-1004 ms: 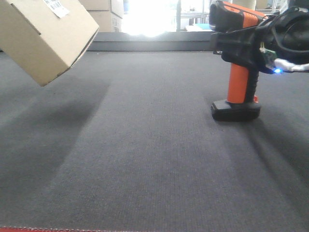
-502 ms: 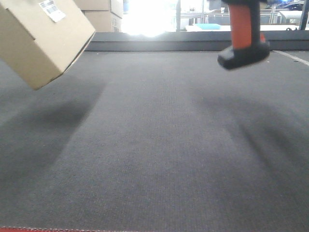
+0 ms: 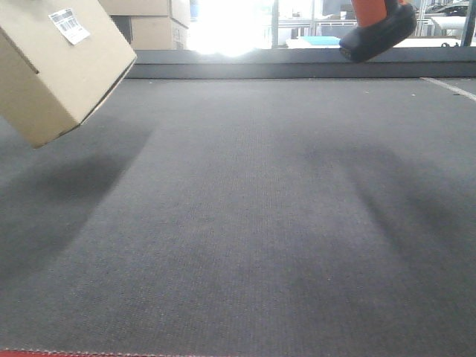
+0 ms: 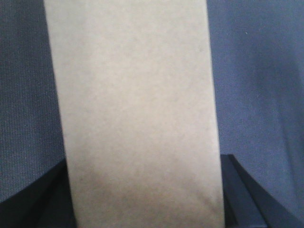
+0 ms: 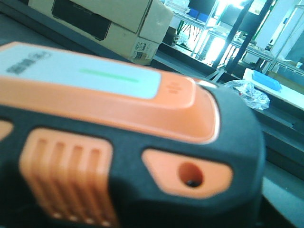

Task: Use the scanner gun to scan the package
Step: 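Lift the scanner gun and point it at the box's barcode label, then lower the scanner gun back onto the table surface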

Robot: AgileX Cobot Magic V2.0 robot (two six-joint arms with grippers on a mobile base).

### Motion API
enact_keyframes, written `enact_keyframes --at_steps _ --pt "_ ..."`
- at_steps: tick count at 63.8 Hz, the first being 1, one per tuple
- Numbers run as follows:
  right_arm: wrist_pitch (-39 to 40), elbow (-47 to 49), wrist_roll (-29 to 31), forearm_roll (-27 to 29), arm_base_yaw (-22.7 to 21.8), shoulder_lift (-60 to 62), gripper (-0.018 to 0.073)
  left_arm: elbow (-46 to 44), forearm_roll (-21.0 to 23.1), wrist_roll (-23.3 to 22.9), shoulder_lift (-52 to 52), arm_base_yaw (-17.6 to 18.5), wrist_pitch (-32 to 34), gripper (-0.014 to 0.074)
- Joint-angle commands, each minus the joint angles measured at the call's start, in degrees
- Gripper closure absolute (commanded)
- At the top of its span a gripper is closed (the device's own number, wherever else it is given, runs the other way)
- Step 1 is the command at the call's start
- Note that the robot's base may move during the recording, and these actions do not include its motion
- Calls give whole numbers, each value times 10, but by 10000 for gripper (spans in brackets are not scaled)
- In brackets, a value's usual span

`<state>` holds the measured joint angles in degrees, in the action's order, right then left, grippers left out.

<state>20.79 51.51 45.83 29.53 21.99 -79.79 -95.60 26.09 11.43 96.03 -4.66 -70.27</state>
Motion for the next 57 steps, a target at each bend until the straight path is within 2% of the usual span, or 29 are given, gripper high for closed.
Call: enact_keyframes --at_steps 1,18,23,33,49,57 --pt "28 9 7 -2 -2 11 712 -5 7 -1 -8 3 3 707" --pt "28 9 6 6 -2 11 712 -5 7 -1 -8 3 3 707" --pt "29 9 6 44 -2 11 712 -5 7 -1 -8 3 3 707" --pt "33 9 6 155 -2 23 712 -5 7 -1 -8 3 3 707" --pt "63 7 6 280 -2 46 712 -5 7 -1 -8 3 3 707" --pt "89 -16 -16 295 -2 50 714 -5 7 -1 -8 3 3 707"
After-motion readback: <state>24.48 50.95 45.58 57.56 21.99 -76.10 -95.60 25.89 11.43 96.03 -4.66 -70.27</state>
